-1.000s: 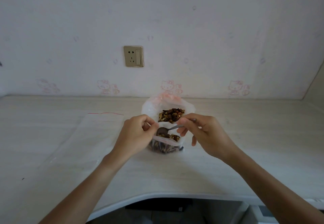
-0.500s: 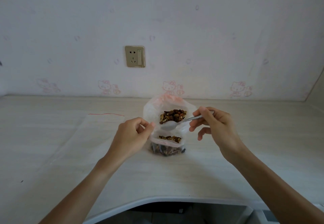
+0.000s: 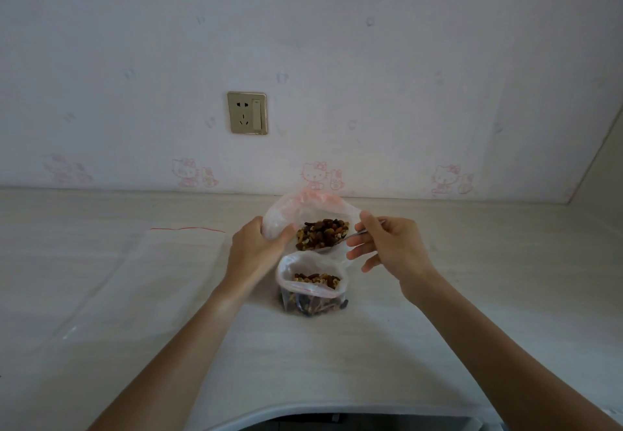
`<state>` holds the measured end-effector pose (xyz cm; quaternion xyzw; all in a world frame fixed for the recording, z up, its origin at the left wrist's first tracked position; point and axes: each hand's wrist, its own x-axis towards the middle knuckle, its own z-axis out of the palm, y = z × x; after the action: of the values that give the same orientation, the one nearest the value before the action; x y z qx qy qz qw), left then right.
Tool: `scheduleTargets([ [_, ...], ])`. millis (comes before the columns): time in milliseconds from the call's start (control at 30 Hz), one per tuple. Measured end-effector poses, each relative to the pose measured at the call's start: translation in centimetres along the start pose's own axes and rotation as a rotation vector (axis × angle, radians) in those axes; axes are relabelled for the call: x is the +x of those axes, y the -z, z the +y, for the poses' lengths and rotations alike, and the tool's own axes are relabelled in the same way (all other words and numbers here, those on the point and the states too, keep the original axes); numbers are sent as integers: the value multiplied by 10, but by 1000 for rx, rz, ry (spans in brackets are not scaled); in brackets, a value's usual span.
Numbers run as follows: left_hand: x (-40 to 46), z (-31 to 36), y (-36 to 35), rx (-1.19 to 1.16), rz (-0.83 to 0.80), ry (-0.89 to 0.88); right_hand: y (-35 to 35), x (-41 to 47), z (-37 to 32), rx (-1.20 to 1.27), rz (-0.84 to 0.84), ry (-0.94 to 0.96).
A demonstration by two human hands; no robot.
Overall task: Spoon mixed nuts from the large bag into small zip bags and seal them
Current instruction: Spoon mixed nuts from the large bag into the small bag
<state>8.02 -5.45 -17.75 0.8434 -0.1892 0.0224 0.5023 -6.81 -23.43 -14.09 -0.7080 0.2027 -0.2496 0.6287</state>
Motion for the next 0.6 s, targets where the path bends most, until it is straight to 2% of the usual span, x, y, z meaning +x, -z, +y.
scheduleTargets([
  [233,-3,-5,-5,-45,-13,-135,-15,8,9,-19,-4,32],
  [433,-6,-5,-3,-147,-53,-112,-25,13,14,-68,47,78],
  [600,-7,-3,-3,-201,-60,-101,-34,17,16,-32,49,28],
])
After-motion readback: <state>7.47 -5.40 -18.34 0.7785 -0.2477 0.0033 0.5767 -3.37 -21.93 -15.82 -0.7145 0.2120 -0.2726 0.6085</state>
